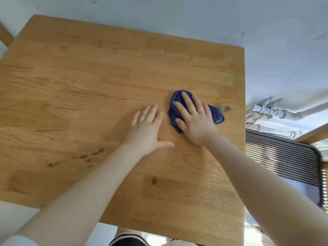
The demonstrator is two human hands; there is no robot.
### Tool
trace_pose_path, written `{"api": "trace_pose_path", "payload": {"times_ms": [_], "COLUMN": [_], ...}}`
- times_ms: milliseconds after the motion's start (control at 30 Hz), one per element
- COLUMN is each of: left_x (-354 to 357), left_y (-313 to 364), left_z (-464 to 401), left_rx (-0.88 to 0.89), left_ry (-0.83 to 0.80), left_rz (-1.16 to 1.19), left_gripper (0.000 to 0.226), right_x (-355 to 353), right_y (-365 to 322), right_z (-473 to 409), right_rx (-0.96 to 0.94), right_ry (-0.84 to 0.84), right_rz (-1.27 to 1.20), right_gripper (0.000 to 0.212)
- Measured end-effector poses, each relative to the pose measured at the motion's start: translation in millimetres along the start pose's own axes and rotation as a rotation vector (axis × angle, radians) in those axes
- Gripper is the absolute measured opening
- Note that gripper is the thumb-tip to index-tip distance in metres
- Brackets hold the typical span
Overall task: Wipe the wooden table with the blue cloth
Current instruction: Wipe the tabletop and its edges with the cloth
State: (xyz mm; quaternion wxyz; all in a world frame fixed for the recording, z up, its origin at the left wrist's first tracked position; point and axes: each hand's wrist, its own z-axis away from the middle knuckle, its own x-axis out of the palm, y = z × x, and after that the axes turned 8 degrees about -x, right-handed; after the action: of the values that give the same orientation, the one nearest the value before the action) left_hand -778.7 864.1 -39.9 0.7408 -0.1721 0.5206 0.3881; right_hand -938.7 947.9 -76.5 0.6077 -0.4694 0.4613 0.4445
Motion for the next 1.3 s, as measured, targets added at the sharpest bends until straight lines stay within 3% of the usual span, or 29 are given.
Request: {"api": "trace_pose_path", "payload": {"times_ms": [67,200,367,467,633,733,867,933,1033,1133,1233,1300], "left_x": [0,1,3,2,-1,-3,-2,0,0,-4,-6,-3], "left_y": [7,25,34,33,41,43,42,43,48,57,66,71], "left_z": [-1,-2,-2,-1,-3,-5,-3,1,7,4,-2,-1], "left_rx": [-0.042,-0.107,-0.155,-0.167,-0.200,-0.202,-0.203,-0.186,-0.071,-0.028,-0.058,-0.090], "left_ry": [-0.068,-0.094,-0.106,-0.117,-0.148,-0.167,-0.188,-0.171,-0.144,-0.177,-0.275,-0.334], "left_rz": [0.007,-0.010,-0.042,-0.020,-0.030,-0.029,0.010,0.028,0.015,0.012,-0.016,-0.037], "left_gripper": [0.117,0.123,0.125,0.126,0.128,0.128,0.127,0.123,0.111,0.104,0.114,0.129], "right_x": [8,8,-15,-16,5,4,-10,-12,-6,8,13,9], "right_y": [0,25,65,64,35,54,87,95,83,61,70,89], "right_z": [35,40,-17,-16,58,61,17,9,42,98,116,102], "right_rx": [-0.097,-0.229,0.079,0.094,-0.134,-0.252,0.160,0.207,0.138,-0.061,-0.271,-0.285], "right_ry": [0.053,0.054,-0.008,-0.002,0.100,0.086,0.091,0.074,0.101,0.147,0.111,0.130], "right_rz": [0.012,0.053,-0.043,-0.051,0.006,0.032,-0.043,-0.052,-0.060,-0.034,-0.015,0.008], "right_gripper": [0.056,0.050,0.051,0.051,0.052,0.050,0.050,0.050,0.054,0.056,0.052,0.051]}}
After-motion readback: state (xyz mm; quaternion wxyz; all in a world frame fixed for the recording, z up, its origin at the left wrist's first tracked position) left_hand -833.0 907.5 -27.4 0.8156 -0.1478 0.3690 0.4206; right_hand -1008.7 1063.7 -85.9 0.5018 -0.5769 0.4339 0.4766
